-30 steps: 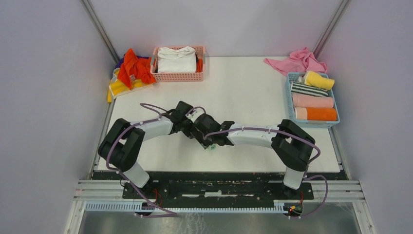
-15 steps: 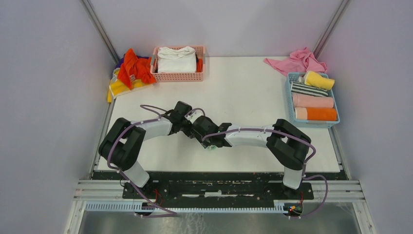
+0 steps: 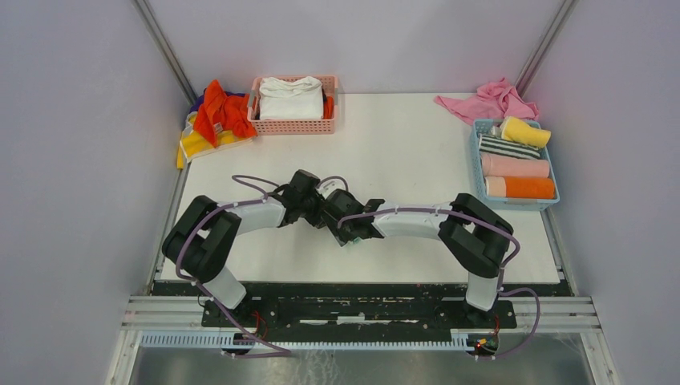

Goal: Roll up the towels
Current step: Roll the towel at the center of the board, then pick up the towel at the center of the board.

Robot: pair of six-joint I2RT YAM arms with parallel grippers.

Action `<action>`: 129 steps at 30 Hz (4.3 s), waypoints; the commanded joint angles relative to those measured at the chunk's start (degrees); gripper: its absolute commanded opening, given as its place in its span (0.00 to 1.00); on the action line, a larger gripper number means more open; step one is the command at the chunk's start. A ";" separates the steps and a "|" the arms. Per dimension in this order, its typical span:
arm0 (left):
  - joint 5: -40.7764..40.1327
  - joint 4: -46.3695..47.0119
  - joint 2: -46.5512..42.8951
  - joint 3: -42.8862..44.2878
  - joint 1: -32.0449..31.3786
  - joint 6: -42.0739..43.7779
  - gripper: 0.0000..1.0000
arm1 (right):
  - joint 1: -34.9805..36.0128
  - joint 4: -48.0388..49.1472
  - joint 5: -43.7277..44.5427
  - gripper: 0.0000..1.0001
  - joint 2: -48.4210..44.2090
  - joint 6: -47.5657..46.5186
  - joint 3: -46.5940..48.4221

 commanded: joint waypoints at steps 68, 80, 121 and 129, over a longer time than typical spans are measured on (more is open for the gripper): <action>-22.03 -15.51 0.43 1.14 -6.94 2.79 0.36 | -14.90 -4.40 -37.87 0.89 -2.37 1.64 6.00; -21.69 -11.22 -1.66 -1.76 -6.97 3.77 0.35 | -14.99 0.56 -33.31 0.88 -2.43 2.40 4.38; -4.37 7.47 3.75 -3.43 -1.26 1.18 0.33 | -6.67 -13.27 -29.06 0.39 16.16 -6.12 8.49; -4.66 8.27 4.09 1.34 -0.86 5.48 0.47 | -9.16 -11.62 -26.19 0.01 9.51 -2.34 5.74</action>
